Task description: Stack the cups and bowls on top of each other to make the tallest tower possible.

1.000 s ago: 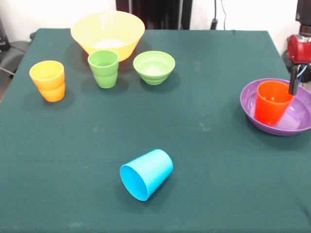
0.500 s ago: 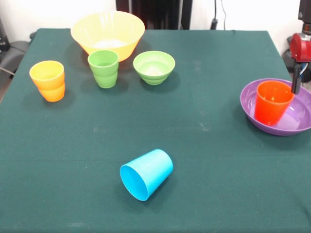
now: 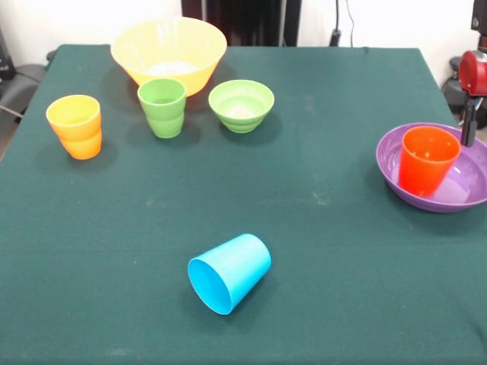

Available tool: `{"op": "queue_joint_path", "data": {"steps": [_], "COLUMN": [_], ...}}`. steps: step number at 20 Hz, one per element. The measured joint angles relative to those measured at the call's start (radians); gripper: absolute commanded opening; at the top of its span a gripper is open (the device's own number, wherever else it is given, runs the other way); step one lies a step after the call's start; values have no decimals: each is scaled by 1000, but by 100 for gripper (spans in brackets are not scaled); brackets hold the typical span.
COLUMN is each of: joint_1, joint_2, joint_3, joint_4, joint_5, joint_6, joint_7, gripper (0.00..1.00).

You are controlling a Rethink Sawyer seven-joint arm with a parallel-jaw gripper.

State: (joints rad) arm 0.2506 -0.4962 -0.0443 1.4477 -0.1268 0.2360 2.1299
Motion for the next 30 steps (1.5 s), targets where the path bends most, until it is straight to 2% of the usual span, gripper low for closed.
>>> {"op": "queue_joint_path", "data": {"steps": [17, 30], "joint_1": [10, 115], "joint_2": [3, 67], "joint_3": [-4, -68], "joint_4": [-26, -110], "joint_5": [-1, 12], "joint_6": [35, 35], "joint_7": [0, 0], "gripper": [100, 100]}}
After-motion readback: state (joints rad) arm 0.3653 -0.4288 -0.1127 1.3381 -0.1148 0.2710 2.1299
